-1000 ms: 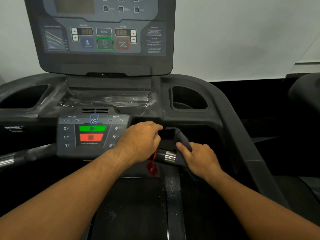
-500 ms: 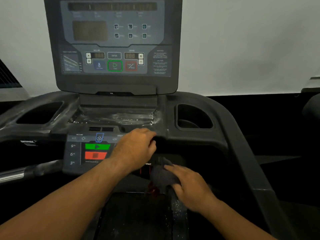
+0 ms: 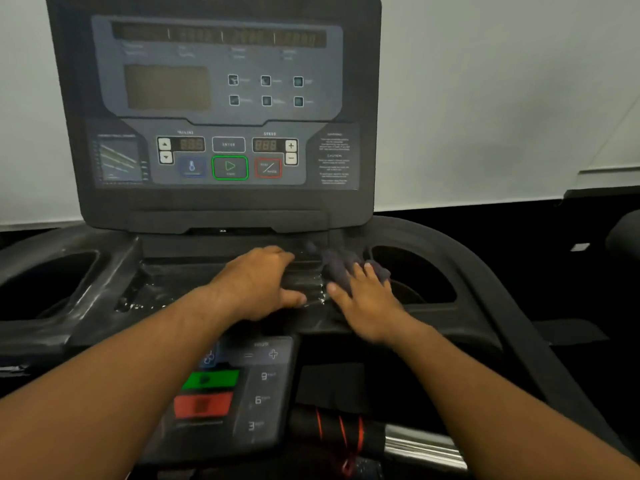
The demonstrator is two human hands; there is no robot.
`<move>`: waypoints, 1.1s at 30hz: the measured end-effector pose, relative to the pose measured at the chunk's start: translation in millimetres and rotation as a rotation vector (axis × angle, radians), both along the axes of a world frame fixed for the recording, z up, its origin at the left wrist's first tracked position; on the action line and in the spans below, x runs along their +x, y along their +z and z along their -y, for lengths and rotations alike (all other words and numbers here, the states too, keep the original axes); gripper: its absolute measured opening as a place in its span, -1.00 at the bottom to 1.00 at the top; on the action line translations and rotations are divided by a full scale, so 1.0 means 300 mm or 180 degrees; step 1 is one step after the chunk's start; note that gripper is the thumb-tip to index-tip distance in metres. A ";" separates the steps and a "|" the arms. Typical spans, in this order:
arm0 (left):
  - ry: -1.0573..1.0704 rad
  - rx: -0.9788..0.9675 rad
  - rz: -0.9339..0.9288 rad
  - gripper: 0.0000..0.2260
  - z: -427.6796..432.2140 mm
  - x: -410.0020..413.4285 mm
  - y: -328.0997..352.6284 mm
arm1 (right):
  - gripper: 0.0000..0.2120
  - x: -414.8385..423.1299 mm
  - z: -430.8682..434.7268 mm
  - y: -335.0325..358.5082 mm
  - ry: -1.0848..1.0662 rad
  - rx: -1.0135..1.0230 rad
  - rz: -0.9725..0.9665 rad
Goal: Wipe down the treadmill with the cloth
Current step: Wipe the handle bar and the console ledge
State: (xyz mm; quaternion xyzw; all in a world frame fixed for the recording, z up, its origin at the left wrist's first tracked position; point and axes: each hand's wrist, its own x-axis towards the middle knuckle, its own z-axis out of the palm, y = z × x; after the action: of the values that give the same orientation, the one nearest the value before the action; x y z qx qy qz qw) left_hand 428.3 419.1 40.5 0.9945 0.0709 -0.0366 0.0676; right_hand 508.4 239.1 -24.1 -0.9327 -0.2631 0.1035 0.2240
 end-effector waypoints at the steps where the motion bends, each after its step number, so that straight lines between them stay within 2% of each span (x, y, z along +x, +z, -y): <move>1: -0.0067 -0.0004 -0.0089 -0.21 -0.018 0.013 -0.002 | -0.42 -0.020 -0.021 -0.028 0.0037 -0.0259 0.0094; 6: -0.0325 0.0085 -0.0402 -0.02 -0.059 0.052 -0.045 | -0.47 -0.102 0.031 -0.058 0.0093 -0.0166 0.0131; 10: -0.0447 0.0254 -0.0624 0.10 -0.068 0.088 -0.074 | -0.45 -0.013 -0.033 -0.065 -0.0082 -0.0510 0.0309; 16: -0.0359 0.0195 -0.0898 0.14 -0.078 0.105 -0.083 | -0.31 0.180 -0.178 -0.055 -0.0293 -0.0738 0.0389; 19: -0.0257 0.0135 -0.1096 0.14 -0.074 0.118 -0.073 | -0.28 0.219 -0.190 -0.057 -0.0192 -0.0681 0.0425; 24: -0.0158 0.0166 -0.1287 0.12 -0.059 0.125 -0.052 | -0.32 0.120 -0.132 -0.051 -0.0021 -0.0596 0.0337; 29: -0.0129 0.0031 -0.1288 0.20 -0.057 0.145 -0.043 | -0.44 -0.064 0.017 -0.026 0.0346 -0.0091 0.0263; 33: -0.0012 0.0006 -0.1299 0.24 -0.049 0.155 -0.038 | -0.43 -0.024 0.032 -0.024 0.0462 -0.0303 0.0414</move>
State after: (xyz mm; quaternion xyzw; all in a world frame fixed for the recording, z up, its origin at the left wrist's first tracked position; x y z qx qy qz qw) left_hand 474.9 433.8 29.2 0.9667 0.0812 -0.2374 0.0508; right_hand 501.1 229.6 -31.4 -0.9255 -0.3387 0.0711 0.1538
